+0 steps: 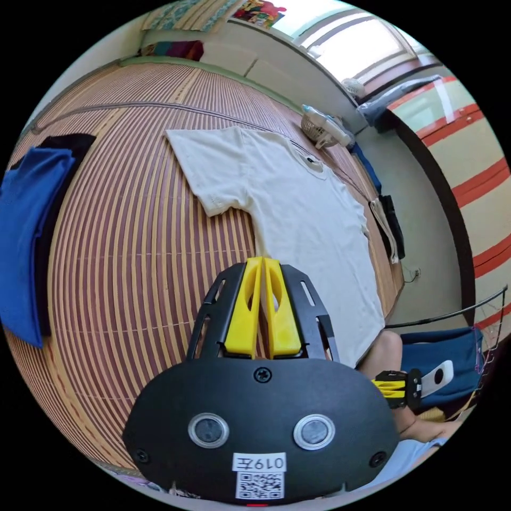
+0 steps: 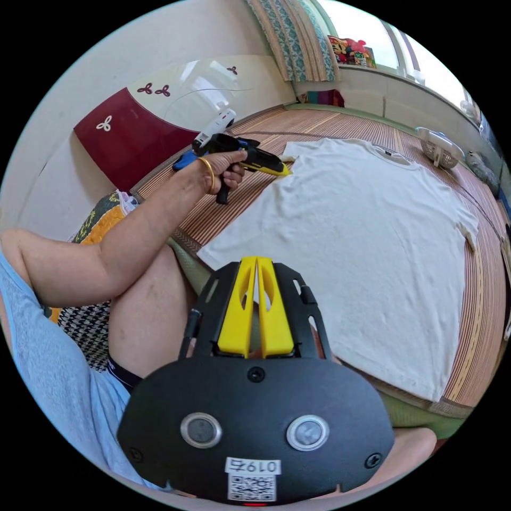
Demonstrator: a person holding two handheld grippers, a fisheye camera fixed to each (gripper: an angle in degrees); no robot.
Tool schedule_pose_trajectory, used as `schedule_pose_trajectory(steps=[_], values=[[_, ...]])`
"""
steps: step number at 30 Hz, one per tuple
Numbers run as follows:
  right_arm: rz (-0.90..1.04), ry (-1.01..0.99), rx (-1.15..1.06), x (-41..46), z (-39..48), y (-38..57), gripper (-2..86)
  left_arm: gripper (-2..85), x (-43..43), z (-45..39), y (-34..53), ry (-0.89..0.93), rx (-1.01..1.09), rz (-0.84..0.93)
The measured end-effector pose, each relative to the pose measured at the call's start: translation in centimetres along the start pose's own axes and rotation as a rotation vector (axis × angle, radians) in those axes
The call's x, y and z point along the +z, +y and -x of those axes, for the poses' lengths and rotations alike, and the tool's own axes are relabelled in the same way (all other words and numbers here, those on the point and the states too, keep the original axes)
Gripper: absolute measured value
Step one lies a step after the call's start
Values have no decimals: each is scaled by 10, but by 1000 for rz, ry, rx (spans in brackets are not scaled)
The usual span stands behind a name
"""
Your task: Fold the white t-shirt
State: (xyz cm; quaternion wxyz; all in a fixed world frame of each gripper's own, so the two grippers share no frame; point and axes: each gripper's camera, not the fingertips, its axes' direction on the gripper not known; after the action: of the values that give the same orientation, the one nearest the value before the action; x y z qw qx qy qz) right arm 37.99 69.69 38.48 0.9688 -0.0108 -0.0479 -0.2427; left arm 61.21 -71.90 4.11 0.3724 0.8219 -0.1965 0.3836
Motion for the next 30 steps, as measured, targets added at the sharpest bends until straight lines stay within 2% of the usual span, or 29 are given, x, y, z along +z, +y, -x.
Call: schedule_pose_trajectory(steps=[8, 15, 23, 30], values=[[28, 3, -43, 20, 41, 31, -10, 11, 7, 41, 18, 218, -188, -42], [75, 150, -124, 37, 82, 51, -10, 11, 11, 48, 24, 204, -189, -74], [56, 416, -457, 84, 194, 84, -10, 11, 17, 52, 31, 242, -147, -63], [40, 416, -471, 105, 232, 93, -10, 10, 21, 56, 34, 227, -155, -67]])
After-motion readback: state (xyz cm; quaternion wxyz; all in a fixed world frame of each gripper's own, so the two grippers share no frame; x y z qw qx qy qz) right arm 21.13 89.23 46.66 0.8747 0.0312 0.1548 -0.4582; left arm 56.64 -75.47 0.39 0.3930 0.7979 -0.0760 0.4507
